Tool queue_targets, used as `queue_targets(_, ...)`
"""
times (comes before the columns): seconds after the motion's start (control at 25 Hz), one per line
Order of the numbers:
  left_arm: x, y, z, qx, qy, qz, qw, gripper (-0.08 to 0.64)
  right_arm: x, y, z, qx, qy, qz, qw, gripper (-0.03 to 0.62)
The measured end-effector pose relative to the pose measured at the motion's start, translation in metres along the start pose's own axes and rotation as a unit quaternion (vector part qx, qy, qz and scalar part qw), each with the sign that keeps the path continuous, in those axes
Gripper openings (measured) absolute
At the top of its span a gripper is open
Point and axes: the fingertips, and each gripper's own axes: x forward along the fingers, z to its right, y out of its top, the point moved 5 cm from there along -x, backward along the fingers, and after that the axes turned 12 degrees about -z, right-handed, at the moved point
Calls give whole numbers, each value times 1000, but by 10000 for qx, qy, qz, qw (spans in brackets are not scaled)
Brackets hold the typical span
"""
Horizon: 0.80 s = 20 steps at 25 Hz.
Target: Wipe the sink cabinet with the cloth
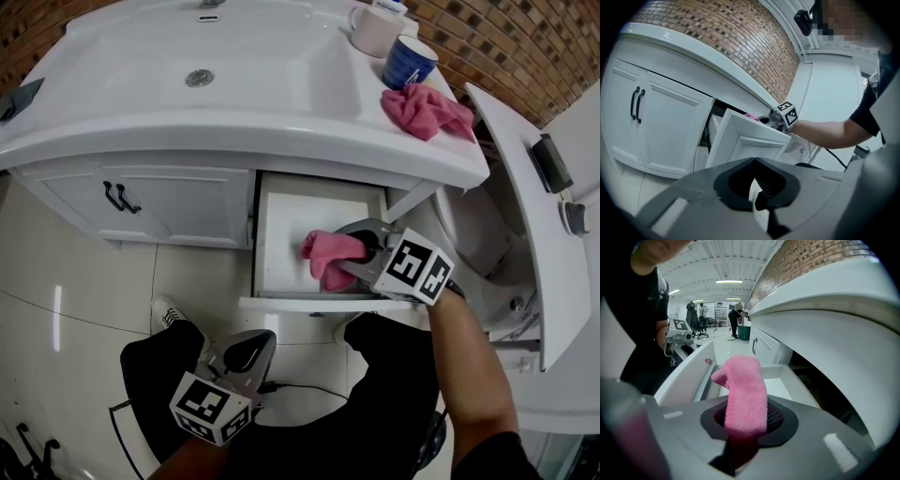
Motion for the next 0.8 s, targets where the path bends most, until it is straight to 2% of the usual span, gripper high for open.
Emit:
queue_targets(0.24, 2, -2, 1, 5, 2, -33, 10000, 5, -28, -30, 9, 61, -337, -305, 9989, 95)
queue_targets(0.44, 2, -1, 1, 7, -7, -27, 10000, 5, -40, -46, 11, 140, -458, -483, 9977, 94)
queue_targets(0.8, 2, -3, 0, -3, 9, -30, 10000, 5, -41, -44, 9, 120, -503, -505, 9974, 94)
